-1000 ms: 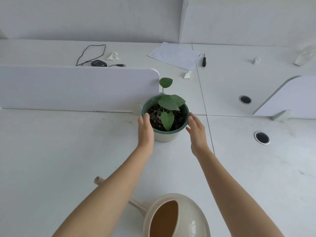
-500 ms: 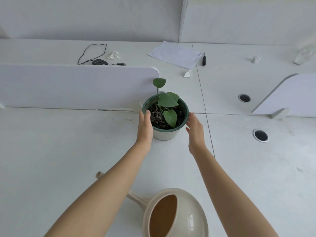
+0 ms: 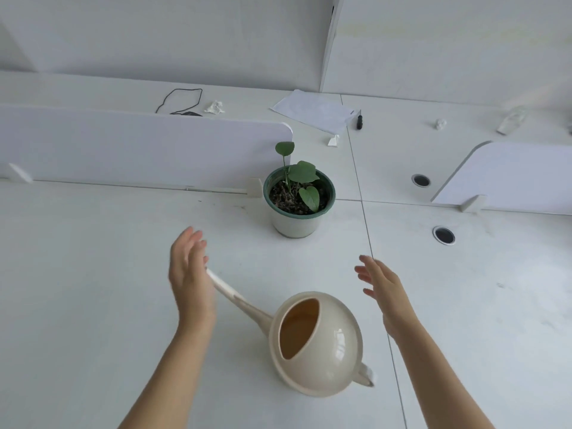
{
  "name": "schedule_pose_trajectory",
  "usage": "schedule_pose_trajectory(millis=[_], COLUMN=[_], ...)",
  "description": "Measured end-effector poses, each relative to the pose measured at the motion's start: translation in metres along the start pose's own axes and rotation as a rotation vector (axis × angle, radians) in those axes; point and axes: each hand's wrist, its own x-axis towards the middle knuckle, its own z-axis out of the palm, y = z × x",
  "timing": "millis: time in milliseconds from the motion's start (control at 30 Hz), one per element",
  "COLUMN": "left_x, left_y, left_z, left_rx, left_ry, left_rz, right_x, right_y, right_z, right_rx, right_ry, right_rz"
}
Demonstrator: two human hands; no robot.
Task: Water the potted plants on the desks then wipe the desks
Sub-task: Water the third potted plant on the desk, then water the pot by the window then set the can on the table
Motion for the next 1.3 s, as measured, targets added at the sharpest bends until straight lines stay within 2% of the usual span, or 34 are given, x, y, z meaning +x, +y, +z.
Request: schedule_pose_trajectory(millis=[67,167,300,467,633,767,1033,1300], left_x=[-0.006,-0.011,-0.021,-0.026,-0.027,-0.031,-0.075,-0.182], left_y=[-0.013,-0.038,-0.058,-0.061,-0.062,-0.062,-0.04,-0.023], left_z=[-0.024,-0.043,-0.047,-0.039,-0.037,-0.031,0.003,0.048], left_rx=[-0.006,0.052,0.072,-0.021,-0.074,-0.152,-0.24,-0.202], left_ry=[0.101,0.103,-0.031,-0.206,-0.275,-0.333,-0.531,-0.828], left_rz=[-0.017,-0.147,-0.323,-0.45,-0.412,-0.451,-0.436,-0.453], right_x=[-0.029,-0.066,-0.093,-0.104,-0.111,-0.119,-0.169,-0.248], right_y=[0.017,0.042,0.059,0.065,0.059,0.06,0.068,0.095], right_z=[-0.004,-0.001,0.01,0.017,0.019,0.022,-0.012,-0.096], right_rx=[-0.051,-0.131,-0.147,-0.086,-0.048,0.012,0.189,0.279], right_ry=[0.055,0.127,0.164,0.142,0.133,0.174,0.448,0.733], right_rz=[0.012,0.025,0.031,0.002,0.015,0.026,-0.063,-0.061])
